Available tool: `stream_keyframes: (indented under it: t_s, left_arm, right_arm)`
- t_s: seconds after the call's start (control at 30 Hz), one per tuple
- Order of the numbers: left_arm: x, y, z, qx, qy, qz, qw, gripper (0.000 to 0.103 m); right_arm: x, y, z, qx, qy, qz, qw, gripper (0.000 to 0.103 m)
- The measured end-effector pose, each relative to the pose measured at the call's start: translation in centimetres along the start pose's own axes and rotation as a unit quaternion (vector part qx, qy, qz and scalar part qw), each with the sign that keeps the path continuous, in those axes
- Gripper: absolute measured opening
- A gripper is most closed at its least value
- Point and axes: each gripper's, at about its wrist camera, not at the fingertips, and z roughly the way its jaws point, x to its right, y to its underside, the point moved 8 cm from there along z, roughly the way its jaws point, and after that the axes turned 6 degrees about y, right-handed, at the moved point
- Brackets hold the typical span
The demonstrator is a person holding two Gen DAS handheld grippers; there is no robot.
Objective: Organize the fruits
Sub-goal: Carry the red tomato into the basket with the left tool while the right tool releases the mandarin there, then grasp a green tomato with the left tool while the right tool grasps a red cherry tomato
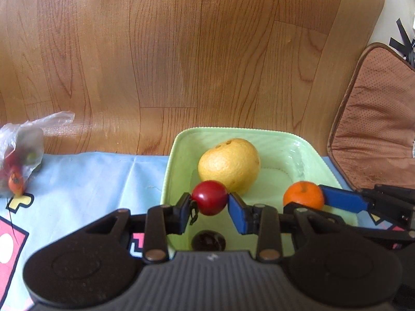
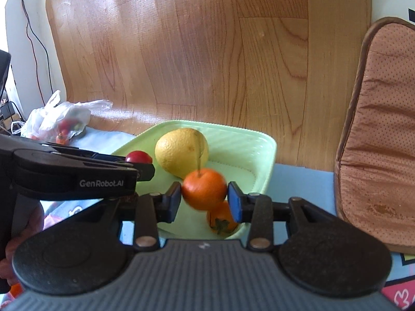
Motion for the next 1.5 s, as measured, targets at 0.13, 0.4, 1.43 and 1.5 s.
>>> stream_keyframes:
  t_s: [0.13,0.4,1.43,1.5]
  left_arm:
    - [-0.2,-0.1,-0.9,0.003,-0.003,-0.003,1.0,0.035]
    - [-0.6,0.7,-6.9,0.032,0.015,-0.015,0.9993,0.039]
    - [7.7,22.1,-19.3,0.014,0.193,0.07,0.9786,0.027]
    - [7.2,22.0,-19.3,0.016,0.197,0.058,0.9785,0.027]
  right_arm:
    - [0.1,-0.4,-0.7,0.008,0.002,0.005,1.0,0.043]
    - [0.0,0.0,-5.5,0.026,0.006,0.007,1.0,0.043]
    - [-6.5,12.7,-16.6,-0.034,-0.123,-0.025,0.991,0.023]
    - [-7.0,12.8,-16.1,-0.039,-0.126,-0.037,0.991,0.024]
